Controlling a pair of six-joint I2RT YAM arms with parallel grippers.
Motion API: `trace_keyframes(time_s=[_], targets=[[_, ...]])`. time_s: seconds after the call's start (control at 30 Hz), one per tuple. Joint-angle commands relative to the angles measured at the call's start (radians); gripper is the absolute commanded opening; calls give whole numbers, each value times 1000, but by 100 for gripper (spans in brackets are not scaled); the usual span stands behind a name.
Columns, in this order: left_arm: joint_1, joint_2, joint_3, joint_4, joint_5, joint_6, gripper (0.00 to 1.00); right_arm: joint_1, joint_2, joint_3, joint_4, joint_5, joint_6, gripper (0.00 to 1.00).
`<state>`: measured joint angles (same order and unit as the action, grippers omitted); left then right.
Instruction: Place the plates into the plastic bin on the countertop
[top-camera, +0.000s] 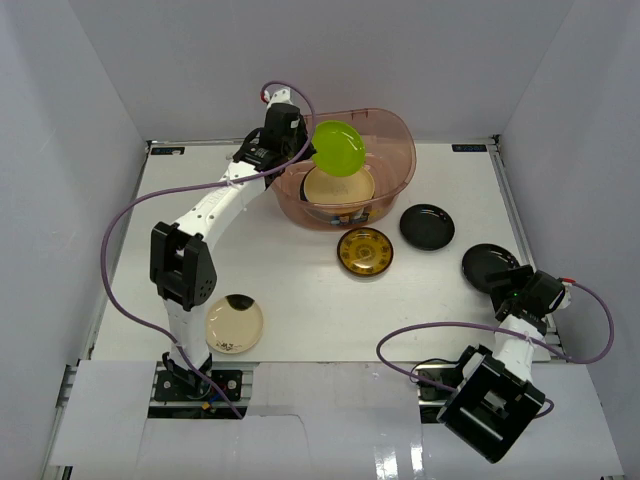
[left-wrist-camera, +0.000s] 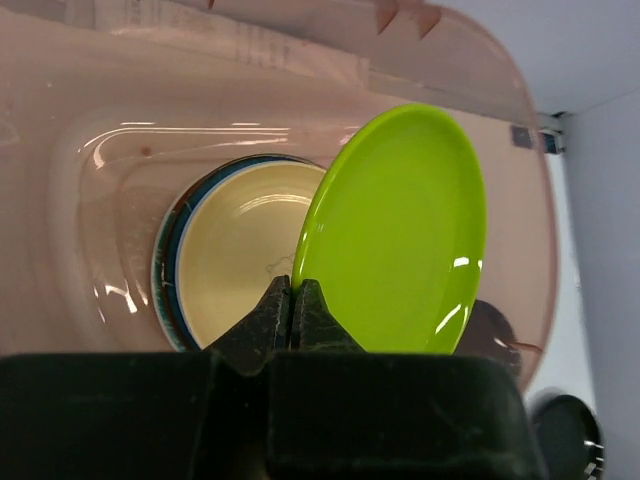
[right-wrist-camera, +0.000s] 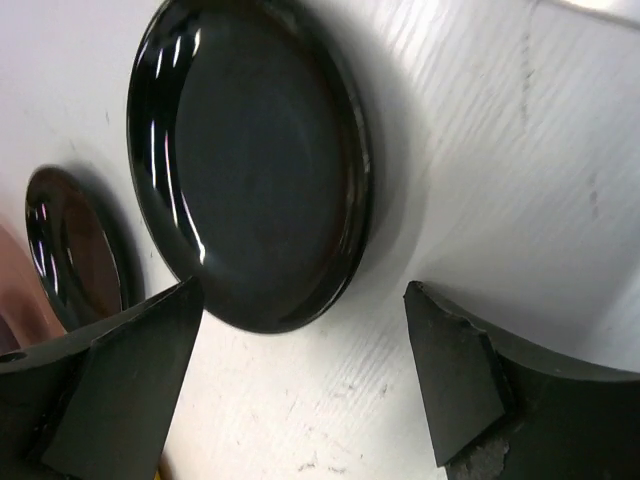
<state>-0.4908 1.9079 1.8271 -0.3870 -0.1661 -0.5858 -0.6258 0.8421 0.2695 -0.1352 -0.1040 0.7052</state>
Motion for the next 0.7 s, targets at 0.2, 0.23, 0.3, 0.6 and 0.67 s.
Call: trace_keyframes(time_s=[0.2, 0.23, 0.3, 0.6, 0.67], targets=[[17, 158, 87, -107, 5, 55, 25, -66, 152, -141, 386, -72, 229, 76], [20, 163, 84, -107, 8, 58, 31, -66, 163, -150, 411, -79, 246, 67], [24, 169, 83, -107, 8, 64, 42, -68, 181, -165, 454, -74, 272, 42], [41, 33, 139, -104, 160, 78, 70, -68, -96, -136, 413, -63, 240, 8], [40, -62, 100, -99, 226, 60, 70, -66, -176, -95, 356, -92, 231, 8]])
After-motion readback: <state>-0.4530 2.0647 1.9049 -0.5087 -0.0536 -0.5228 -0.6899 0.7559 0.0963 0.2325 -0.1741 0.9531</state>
